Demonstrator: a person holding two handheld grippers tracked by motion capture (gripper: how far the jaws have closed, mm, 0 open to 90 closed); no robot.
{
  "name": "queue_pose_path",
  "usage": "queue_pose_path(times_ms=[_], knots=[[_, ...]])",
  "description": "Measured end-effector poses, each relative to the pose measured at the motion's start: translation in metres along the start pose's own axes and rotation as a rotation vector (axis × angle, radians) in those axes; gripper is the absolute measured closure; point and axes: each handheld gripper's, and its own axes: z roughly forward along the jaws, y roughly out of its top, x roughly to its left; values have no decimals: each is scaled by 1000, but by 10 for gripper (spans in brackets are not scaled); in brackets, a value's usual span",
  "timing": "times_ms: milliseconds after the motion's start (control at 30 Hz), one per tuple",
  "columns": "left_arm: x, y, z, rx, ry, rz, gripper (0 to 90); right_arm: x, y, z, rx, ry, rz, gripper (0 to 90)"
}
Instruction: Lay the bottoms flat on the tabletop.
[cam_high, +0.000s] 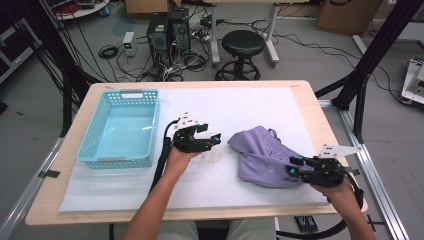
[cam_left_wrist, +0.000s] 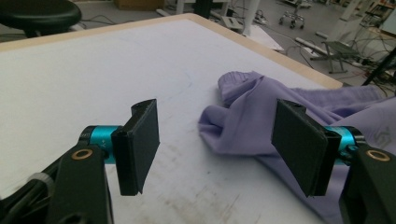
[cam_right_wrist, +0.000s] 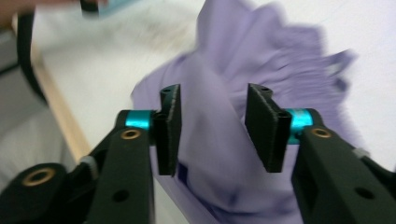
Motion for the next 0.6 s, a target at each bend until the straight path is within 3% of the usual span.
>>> queue_pose_path(times_ms=[133,200,267,400,533,600], knots=[[-3,-1,24,13,-44,-7,334,-5,2,-14,-85,-44,36,546],[-3,-2,36,33,-60,-11,334,-6,4,-18,-108,-91,52,524],[-4,-4,47,63,-59,-11,332,-8,5,-18,-99,-143,72,510],[-8,-11,65,134,-68,-7,361,-15,5,-10,-70,-197,104,456],[-11,-16,69,211,-71,62,808,-20,7,2,-36,-229,124,424],[-9,-15,65,213,-62,71,845,-21,8,6,-28,-236,128,424]])
